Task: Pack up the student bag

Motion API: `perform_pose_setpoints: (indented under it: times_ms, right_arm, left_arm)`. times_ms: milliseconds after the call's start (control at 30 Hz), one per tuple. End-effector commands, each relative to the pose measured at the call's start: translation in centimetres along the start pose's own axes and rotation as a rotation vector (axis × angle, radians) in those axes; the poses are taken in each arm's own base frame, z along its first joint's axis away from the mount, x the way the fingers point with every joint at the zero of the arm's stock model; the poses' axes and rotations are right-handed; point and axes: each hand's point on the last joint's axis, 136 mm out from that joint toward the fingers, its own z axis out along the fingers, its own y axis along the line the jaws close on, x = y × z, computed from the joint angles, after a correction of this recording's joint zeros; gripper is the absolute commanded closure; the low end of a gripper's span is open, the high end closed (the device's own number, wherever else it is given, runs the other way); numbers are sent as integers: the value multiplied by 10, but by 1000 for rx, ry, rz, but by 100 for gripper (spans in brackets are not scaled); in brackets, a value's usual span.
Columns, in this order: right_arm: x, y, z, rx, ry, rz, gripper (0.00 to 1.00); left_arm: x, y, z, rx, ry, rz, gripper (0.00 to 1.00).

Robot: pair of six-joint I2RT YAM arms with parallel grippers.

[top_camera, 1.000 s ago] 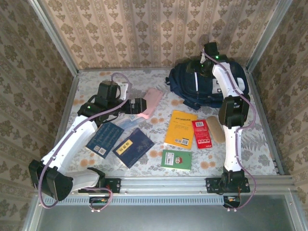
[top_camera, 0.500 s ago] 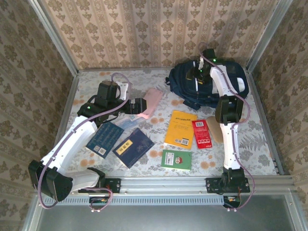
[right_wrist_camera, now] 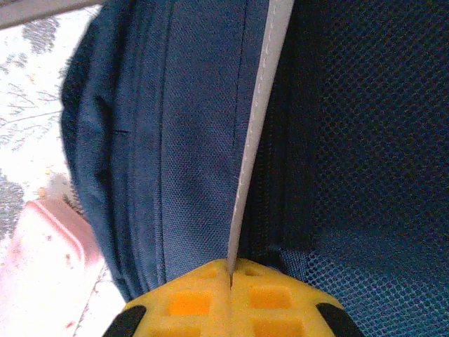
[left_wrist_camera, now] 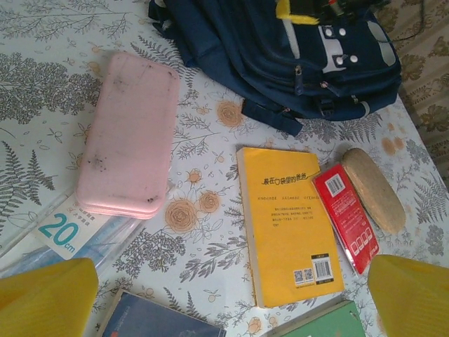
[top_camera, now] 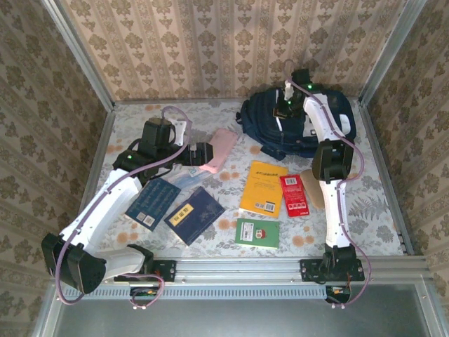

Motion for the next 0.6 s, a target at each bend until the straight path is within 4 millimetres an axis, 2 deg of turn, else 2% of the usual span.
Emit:
perform_pose_setpoints:
  times_ms: [0,133,267,467,567]
  right_arm:
    - [-26,45,-79,-63,-127,-99,100]
    - [-32,64,-110,-113,-175,-124,100]
    - [-33,94,-138,-275,-203,-123,100]
    - [-29,124,-181,-382,-246,-136,100]
    - [-24,131,-192,-393,-252,-108,100]
  left_arm:
    - [0,2,-5,-19,-17,7,0]
    - [-2,9,-8,-61,-29,4,0]
    - [-4,22,-14,-144,-50,-1,0]
    - [-3,19,-16,-138,-67,32,6]
    - [-1,16,-17,-146,-71,47,9]
